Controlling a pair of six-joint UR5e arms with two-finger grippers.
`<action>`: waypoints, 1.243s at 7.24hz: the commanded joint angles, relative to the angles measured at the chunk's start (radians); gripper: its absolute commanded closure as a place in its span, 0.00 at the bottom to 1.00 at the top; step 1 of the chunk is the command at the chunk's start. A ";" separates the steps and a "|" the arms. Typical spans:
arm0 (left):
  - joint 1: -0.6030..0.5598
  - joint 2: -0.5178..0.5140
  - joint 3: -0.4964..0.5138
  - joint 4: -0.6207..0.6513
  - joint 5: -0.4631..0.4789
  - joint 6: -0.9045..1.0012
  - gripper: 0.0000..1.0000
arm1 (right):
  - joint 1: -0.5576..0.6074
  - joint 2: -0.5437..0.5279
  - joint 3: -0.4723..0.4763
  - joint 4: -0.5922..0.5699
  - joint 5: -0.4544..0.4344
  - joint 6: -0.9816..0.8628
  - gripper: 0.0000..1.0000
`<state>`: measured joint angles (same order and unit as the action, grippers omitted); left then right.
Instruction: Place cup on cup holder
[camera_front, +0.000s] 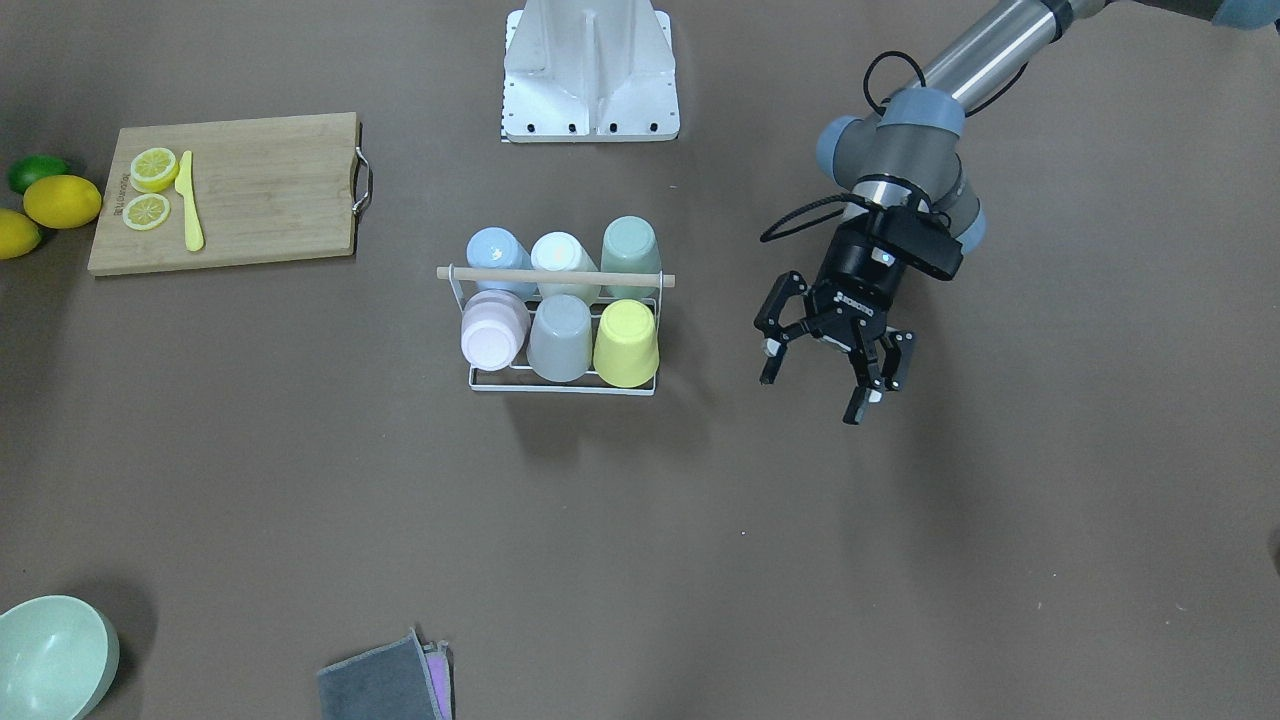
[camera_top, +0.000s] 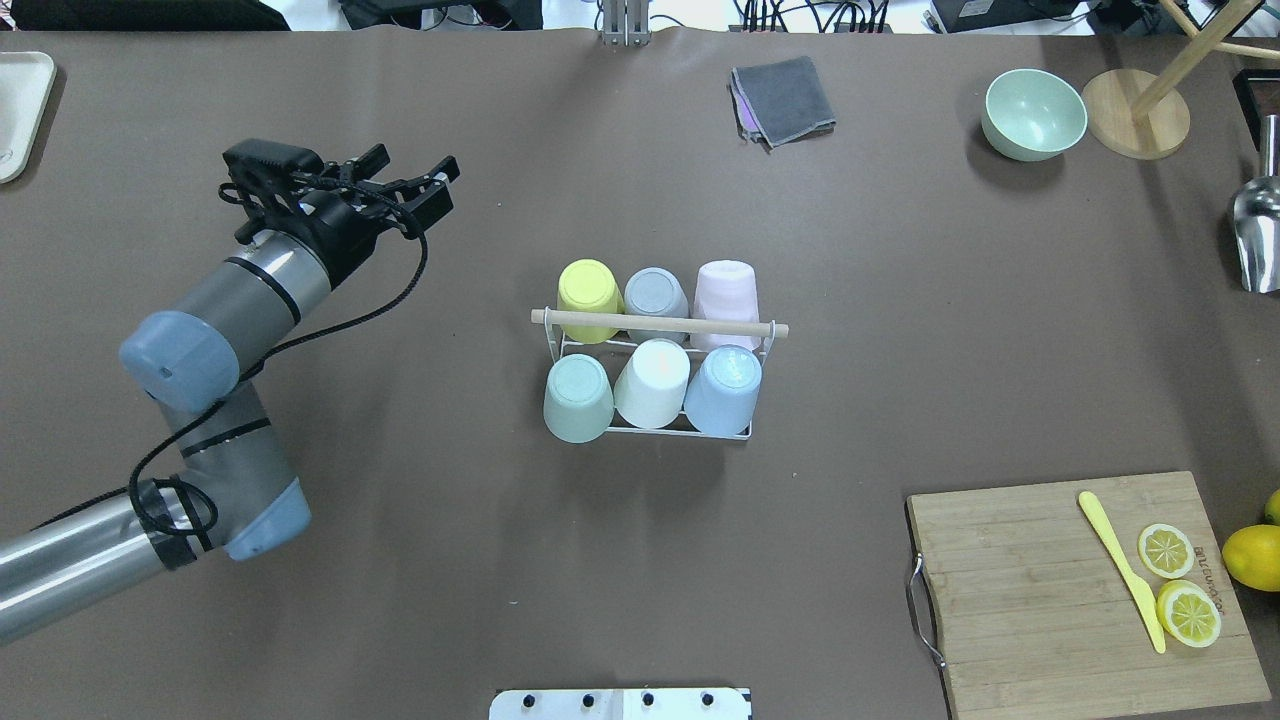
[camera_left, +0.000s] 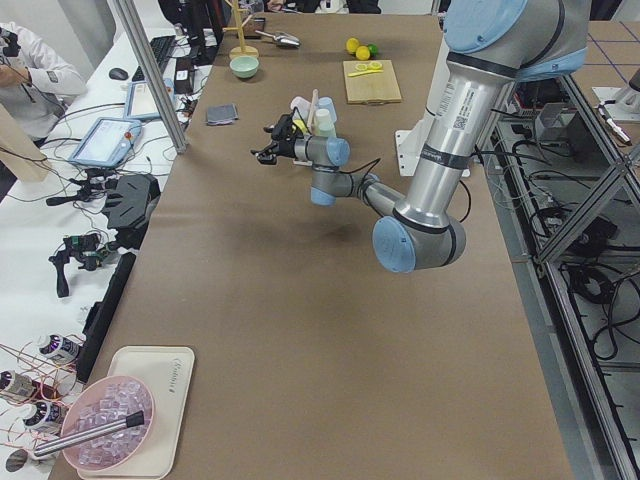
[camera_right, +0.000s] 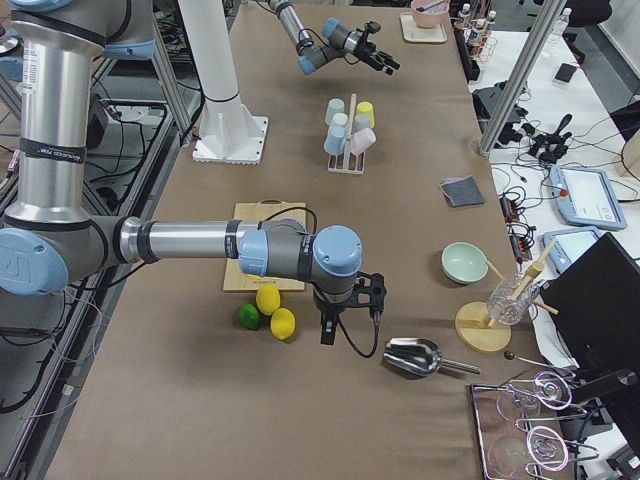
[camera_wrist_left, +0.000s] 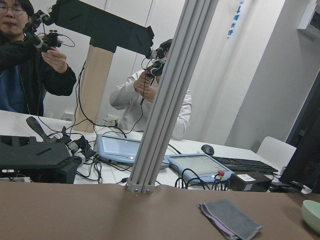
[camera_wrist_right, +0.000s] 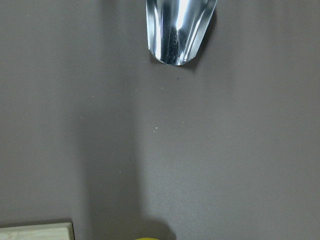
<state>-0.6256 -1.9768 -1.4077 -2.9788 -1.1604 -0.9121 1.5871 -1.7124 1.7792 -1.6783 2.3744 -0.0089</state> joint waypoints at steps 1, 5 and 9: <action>-0.112 0.039 0.071 0.117 -0.188 0.001 0.02 | -0.028 0.016 -0.023 0.002 -0.015 -0.003 0.00; -0.195 0.049 0.177 0.419 -0.266 0.002 0.02 | -0.027 0.053 -0.053 0.002 -0.021 -0.005 0.00; -0.380 0.061 0.194 0.660 -0.575 0.186 0.02 | -0.024 0.051 -0.044 0.002 -0.035 -0.008 0.00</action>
<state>-0.9464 -1.9206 -1.2105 -2.3890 -1.6395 -0.7839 1.5615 -1.6596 1.7317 -1.6767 2.3392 -0.0152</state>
